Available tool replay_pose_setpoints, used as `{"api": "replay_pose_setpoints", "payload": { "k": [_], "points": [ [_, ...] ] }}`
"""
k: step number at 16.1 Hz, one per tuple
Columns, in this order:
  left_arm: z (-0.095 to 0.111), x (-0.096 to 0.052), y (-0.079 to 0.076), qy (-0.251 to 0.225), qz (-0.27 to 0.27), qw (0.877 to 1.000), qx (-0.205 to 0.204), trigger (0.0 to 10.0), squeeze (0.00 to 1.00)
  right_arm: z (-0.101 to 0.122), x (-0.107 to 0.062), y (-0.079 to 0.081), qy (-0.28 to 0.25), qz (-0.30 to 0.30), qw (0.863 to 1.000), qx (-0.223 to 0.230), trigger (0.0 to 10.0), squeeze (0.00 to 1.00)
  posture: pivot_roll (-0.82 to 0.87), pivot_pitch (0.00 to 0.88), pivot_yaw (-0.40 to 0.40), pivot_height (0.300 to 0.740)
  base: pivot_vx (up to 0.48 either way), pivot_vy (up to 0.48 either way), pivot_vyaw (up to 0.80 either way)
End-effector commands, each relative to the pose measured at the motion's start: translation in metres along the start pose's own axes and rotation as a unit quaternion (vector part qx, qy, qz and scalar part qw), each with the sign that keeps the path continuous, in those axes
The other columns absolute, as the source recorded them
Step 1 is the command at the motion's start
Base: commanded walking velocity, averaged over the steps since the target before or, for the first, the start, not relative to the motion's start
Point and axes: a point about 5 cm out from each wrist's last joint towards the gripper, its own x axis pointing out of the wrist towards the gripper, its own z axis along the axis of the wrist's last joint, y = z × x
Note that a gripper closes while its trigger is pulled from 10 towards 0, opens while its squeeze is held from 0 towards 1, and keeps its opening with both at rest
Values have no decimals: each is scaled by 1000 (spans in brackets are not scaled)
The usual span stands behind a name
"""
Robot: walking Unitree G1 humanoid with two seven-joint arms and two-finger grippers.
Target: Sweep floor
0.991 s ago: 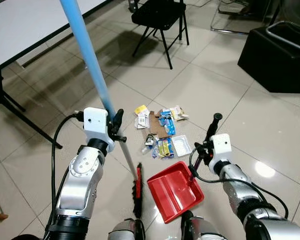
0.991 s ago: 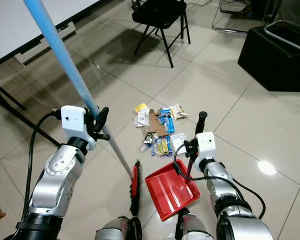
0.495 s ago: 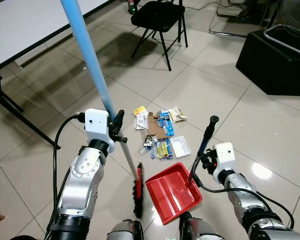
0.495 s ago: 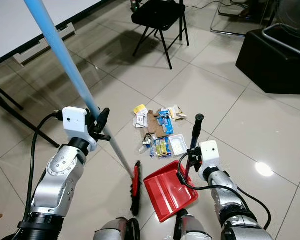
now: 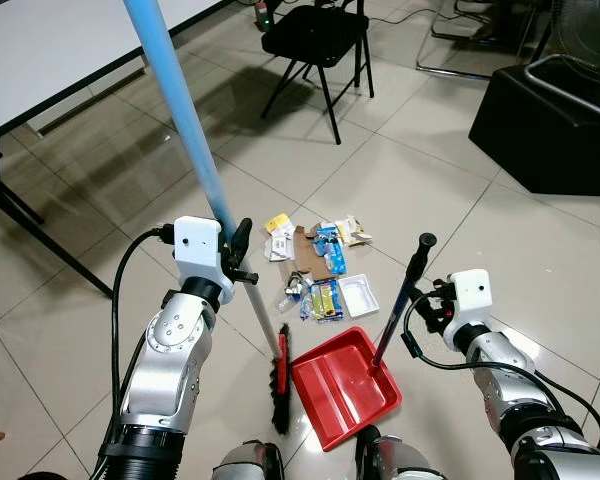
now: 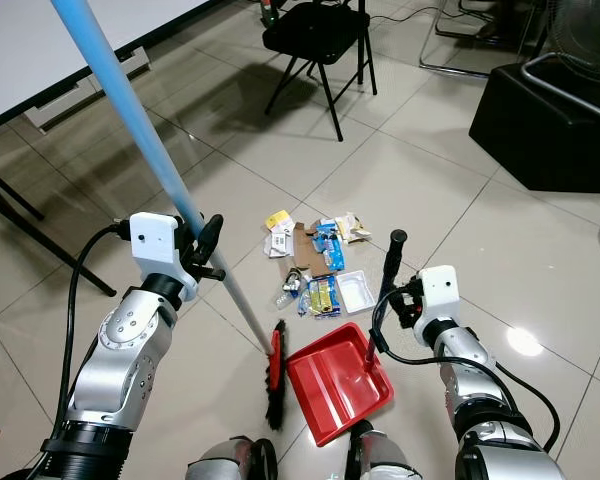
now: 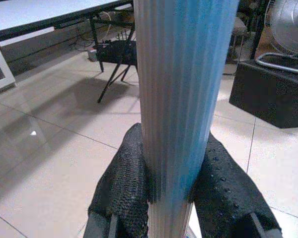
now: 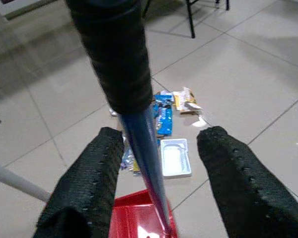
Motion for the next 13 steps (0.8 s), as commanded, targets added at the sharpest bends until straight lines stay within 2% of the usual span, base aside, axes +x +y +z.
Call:
{"api": "replay_pose_setpoints", "payload": {
  "k": [1, 5, 8, 9, 11, 13],
  "points": [
    [7, 1, 2, -20, 1, 1000, 11, 10000, 0, -7, -1, 9, 9, 33, 999, 13, 10000, 1000, -6, 135, 84, 740, 0, 0, 0],
    [6, 2, -3, -18, -7, 1000, 7, 10000, 0, -11, -5, 11, 20, 76, 997, 14, 10000, 1000, -10, 132, 83, 740, 0, 0, 0],
    [5, 2, -4, -18, -8, 1000, 6, 10000, 0, -9, -6, 8, 19, 71, 997, 5, 10000, 1000, -12, 115, 79, 740, 0, 0, 0],
    [5, 3, -4, -19, -9, 1000, 6, 10000, 0, -7, -5, 6, 19, 75, 997, 1, 10000, 0, -12, 115, 80, 740, 0, 0, 0],
    [5, 3, -4, -20, -9, 1000, 7, 10000, 0, -3, -6, 5, 16, 105, 994, -3, 10000, 0, -12, 110, 81, 740, 0, 0, 0],
    [5, 3, -3, -20, -9, 1000, 8, 10000, 0, 5, -4, 0, 9, 118, 993, -25, 10000, 0, -11, 109, 81, 740, 0, 0, 0]
  ]
}}
